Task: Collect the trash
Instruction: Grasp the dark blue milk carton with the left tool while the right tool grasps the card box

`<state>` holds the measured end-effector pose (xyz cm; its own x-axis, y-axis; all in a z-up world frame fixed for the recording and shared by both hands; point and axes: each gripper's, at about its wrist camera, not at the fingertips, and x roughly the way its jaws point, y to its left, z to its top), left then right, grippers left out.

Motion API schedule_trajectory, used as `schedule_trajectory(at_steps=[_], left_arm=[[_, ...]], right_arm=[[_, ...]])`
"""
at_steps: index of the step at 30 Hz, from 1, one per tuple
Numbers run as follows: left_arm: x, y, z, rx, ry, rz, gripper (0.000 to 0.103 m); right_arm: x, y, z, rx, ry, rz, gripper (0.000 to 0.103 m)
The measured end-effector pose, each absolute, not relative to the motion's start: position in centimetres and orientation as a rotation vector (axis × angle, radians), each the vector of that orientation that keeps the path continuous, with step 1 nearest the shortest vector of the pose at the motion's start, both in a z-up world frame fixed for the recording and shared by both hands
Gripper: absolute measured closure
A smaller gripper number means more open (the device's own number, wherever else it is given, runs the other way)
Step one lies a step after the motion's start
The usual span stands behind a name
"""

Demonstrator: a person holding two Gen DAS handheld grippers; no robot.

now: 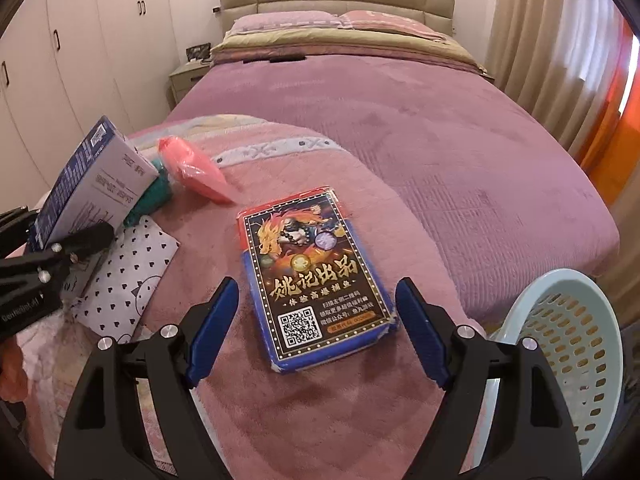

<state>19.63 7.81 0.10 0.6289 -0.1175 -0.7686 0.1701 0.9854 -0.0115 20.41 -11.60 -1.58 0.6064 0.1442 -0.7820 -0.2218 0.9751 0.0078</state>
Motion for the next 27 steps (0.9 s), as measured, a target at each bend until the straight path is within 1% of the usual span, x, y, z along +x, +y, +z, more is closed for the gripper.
schedule_trajectory(at_steps=[1, 3, 8, 9, 10, 13, 16, 22, 24, 27], left_arm=[[19.6, 8.0, 0.2, 0.047, 0.874, -0.169, 0.067], [19.5, 8.3, 0.4, 0.028, 0.869, -0.17, 0.07], [17.8, 9.0, 1.7, -0.039, 0.824, -0.184, 0.07], [17.5, 9.2, 2.0, -0.049, 0.815, -0.188, 0.07], [17.0, 9.5, 2.3, -0.058, 0.805, -0.19, 0.07], [15.6, 9.9, 3.3, -0.072, 0.782, -0.184, 0.07], [14.3, 10.6, 4.0, -0.087, 0.767, -0.18, 0.07], [11.5, 11.3, 4.2, -0.111, 0.761, -0.187, 0.07], [10.9, 11.0, 4.2, -0.113, 0.766, -0.199, 0.07], [9.9, 10.4, 4.2, -0.107, 0.77, -0.221, 0.07]], right_arm=[[20.4, -11.6, -1.7, -0.094, 0.899, 0.211, 0.026], [20.4, -11.6, -1.8, -0.094, 0.899, 0.2, 0.026], [20.2, -11.8, -1.9, -0.091, 0.894, 0.187, 0.027], [20.2, -11.9, -1.9, -0.089, 0.896, 0.181, 0.029], [20.2, -12.0, -1.9, -0.09, 0.896, 0.176, 0.034], [20.1, -11.9, -1.8, -0.101, 0.884, 0.167, 0.037], [19.3, -11.7, -1.3, -0.124, 0.835, 0.148, 0.038], [16.7, -11.3, 0.4, -0.164, 0.673, 0.112, 0.041], [16.2, -11.4, 0.8, -0.168, 0.649, 0.109, 0.041], [15.0, -11.8, 0.8, -0.152, 0.669, 0.113, 0.042]])
